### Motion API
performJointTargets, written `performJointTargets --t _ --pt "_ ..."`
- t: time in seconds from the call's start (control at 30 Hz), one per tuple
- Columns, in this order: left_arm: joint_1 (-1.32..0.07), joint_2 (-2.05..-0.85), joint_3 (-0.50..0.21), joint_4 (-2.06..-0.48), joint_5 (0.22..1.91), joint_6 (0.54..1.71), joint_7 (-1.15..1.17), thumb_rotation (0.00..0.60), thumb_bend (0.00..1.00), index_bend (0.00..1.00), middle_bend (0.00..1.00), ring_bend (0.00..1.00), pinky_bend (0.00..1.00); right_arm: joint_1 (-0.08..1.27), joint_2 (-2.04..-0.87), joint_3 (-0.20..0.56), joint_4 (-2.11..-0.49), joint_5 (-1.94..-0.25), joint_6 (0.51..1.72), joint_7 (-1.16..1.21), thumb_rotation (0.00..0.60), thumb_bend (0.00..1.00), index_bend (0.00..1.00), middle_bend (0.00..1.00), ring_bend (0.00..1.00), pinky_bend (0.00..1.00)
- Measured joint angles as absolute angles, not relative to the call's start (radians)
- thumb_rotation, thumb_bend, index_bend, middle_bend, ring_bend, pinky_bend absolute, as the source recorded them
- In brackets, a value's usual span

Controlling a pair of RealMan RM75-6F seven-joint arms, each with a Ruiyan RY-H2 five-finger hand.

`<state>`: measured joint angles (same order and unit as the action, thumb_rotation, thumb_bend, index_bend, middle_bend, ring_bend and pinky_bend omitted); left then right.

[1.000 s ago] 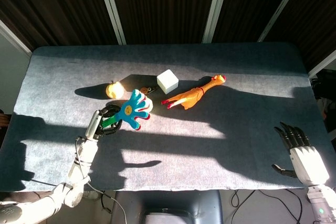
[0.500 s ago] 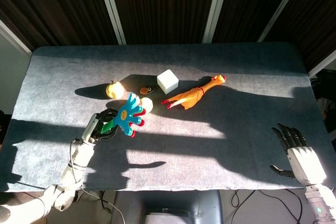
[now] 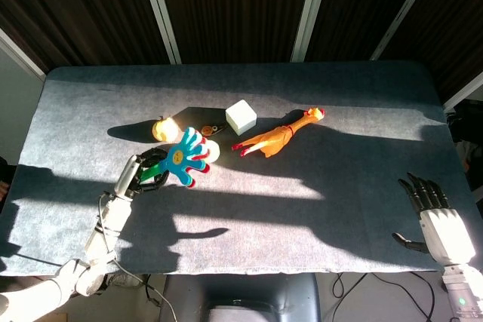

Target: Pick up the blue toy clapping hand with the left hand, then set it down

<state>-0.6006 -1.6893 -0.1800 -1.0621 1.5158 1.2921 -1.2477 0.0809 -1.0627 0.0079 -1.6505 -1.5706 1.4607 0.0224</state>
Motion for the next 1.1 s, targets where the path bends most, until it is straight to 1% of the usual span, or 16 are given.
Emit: performJointTargets --t 0.13,0.23,0.3,0.4,0.5,0.63,0.73,0.8,0.9,0.97,1.03,1.1 --pt "-0.585 -1.628 -0.261 -1.215 1.473 1.323 -1.505 0.600 0.60 0.81 0.80 0.69 0.74 0.075 -1.062 0.015 -1.649 -1.565 1.476 0.026 0.600 0.19 0.00 0.00 0.00 0.00" --pt "-0.578 -1.593 -0.274 -1.261 1.478 1.337 -1.594 0.600 0.60 0.81 0.80 0.69 0.74 0.073 -1.061 0.016 -1.650 -1.564 1.479 0.027 0.600 0.19 0.00 0.00 0.00 0.00" --pt "-0.577 -1.581 -0.264 -1.263 1.495 1.336 -1.599 0.600 0.60 0.81 0.80 0.69 0.74 0.072 -1.059 0.013 -1.652 -1.569 1.479 0.028 0.600 0.19 0.00 0.00 0.00 0.00" --pt "-0.581 -1.578 -0.226 -1.238 1.532 1.321 -1.527 0.600 0.60 0.81 0.79 0.69 0.75 0.073 -1.060 0.009 -1.653 -1.574 1.473 0.021 0.600 0.19 0.00 0.00 0.00 0.00" --pt "-0.588 -1.593 -0.171 -1.185 1.573 1.286 -1.362 0.600 0.60 0.81 0.79 0.69 0.75 0.077 -1.062 0.003 -1.654 -1.577 1.458 0.015 0.600 0.19 0.00 0.00 0.00 0.00" --pt "-0.600 -1.638 -0.097 -1.078 1.621 1.231 -1.071 0.600 0.60 0.81 0.79 0.69 0.74 0.080 -1.057 -0.001 -1.658 -1.577 1.448 0.010 0.600 0.19 0.00 0.00 0.00 0.00" --pt "-0.608 -1.667 -0.072 -1.012 1.632 1.205 -0.924 0.600 0.59 0.81 0.79 0.69 0.74 0.080 -1.056 0.001 -1.659 -1.570 1.445 0.013 0.600 0.19 0.00 0.00 0.00 0.00" --pt "-0.615 -1.681 -0.062 -0.992 1.632 1.184 -0.884 0.600 0.58 0.81 0.79 0.69 0.74 0.081 -1.055 0.002 -1.659 -1.568 1.442 0.013 0.600 0.19 0.00 0.00 0.00 0.00" --pt "-0.625 -1.700 -0.044 -0.964 1.625 1.134 -0.888 0.600 0.58 0.81 0.78 0.67 0.72 0.082 -1.053 -0.001 -1.661 -1.572 1.439 0.014 0.600 0.19 0.00 0.00 0.00 0.00" --pt "-0.629 -1.714 -0.033 -0.940 1.618 1.107 -0.911 0.600 0.58 0.81 0.77 0.61 0.65 0.082 -1.053 -0.003 -1.662 -1.575 1.440 0.014 0.600 0.19 0.00 0.00 0.00 0.00" --pt "-0.633 -1.733 -0.022 -0.903 1.609 1.078 -0.911 0.600 0.59 0.79 0.74 0.52 0.51 0.081 -1.052 -0.005 -1.663 -1.579 1.441 0.015 0.600 0.19 0.00 0.00 0.00 0.00" --pt "-0.636 -1.752 -0.013 -0.861 1.602 1.054 -0.890 0.600 0.58 0.72 0.65 0.40 0.32 0.081 -1.051 -0.007 -1.663 -1.582 1.439 0.018 0.600 0.19 0.00 0.00 0.00 0.00"
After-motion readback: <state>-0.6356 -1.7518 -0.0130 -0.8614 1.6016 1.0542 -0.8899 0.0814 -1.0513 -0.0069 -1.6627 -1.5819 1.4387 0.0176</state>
